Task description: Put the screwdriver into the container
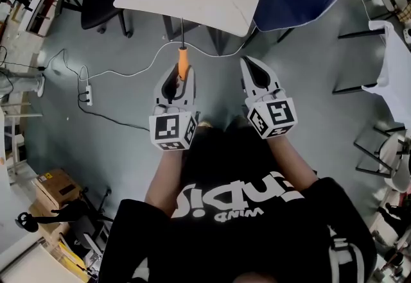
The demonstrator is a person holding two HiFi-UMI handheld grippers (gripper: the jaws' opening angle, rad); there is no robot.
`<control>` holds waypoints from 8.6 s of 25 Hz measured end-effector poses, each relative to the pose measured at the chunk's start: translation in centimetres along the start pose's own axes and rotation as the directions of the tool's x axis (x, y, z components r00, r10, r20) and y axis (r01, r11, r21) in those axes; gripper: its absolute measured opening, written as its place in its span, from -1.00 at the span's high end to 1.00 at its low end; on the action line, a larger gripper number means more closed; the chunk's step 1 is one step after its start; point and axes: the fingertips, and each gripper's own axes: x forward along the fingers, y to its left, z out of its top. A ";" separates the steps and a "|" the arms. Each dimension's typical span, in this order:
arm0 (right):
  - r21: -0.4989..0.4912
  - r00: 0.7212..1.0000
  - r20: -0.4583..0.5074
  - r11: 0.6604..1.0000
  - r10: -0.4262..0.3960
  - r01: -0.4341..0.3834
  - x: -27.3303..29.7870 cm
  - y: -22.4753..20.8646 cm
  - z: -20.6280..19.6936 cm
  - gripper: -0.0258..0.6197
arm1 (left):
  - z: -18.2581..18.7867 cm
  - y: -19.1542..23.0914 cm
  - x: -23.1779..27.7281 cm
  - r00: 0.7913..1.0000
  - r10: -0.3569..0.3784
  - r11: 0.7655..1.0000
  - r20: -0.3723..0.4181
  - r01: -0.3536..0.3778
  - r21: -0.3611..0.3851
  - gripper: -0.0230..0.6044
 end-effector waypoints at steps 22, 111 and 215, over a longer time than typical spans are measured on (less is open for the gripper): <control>-0.001 0.996 0.029 0.996 -0.087 0.087 6.2 -1.3 -0.4 0.89 | -0.1 4.1 5.8 0.997 -0.075 0.997 0.009 0.075 0.004 0.53; 0.094 0.981 -0.111 0.981 -0.157 0.168 42.5 -22.1 2.3 0.89 | -12.8 19.4 53.6 0.410 -0.414 0.401 -0.813 0.884 0.241 0.54; -0.014 0.998 0.010 0.998 -0.054 0.054 37.1 -17.8 6.9 0.89 | 9.6 17.8 40.3 0.947 -0.319 0.947 0.030 0.317 0.046 0.89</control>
